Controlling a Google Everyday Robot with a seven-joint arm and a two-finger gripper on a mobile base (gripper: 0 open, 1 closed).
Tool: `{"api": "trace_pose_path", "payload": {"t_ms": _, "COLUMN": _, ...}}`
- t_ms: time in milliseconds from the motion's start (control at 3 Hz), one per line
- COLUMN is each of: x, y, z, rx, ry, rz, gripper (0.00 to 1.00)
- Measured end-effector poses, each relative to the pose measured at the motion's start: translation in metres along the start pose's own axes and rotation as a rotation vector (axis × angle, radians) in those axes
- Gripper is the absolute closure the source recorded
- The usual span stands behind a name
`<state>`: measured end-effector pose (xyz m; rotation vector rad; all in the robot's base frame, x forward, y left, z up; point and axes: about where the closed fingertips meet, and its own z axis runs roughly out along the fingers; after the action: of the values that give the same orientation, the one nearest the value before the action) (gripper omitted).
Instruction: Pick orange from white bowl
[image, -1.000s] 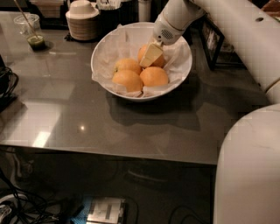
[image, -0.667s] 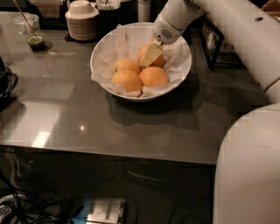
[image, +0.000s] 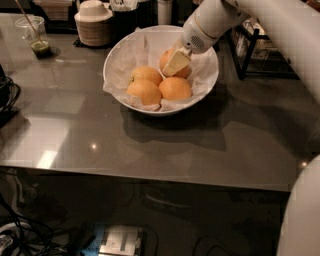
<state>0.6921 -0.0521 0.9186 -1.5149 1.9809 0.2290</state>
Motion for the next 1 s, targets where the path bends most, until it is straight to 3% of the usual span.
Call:
{"api": "trace_pose_path", "payload": {"t_ms": 333, "x": 0.004, "y": 0.015, "z": -0.010, "rx": 0.049, "ry": -0.105, "rz": -0.001, "gripper": 1.00}}
{"api": "trace_pose_path", "payload": {"t_ms": 1000, "x": -0.021, "y": 0.026, "z": -0.050, "rx": 0.126, "ry": -0.318, "rz": -0.064, "gripper": 1.00}}
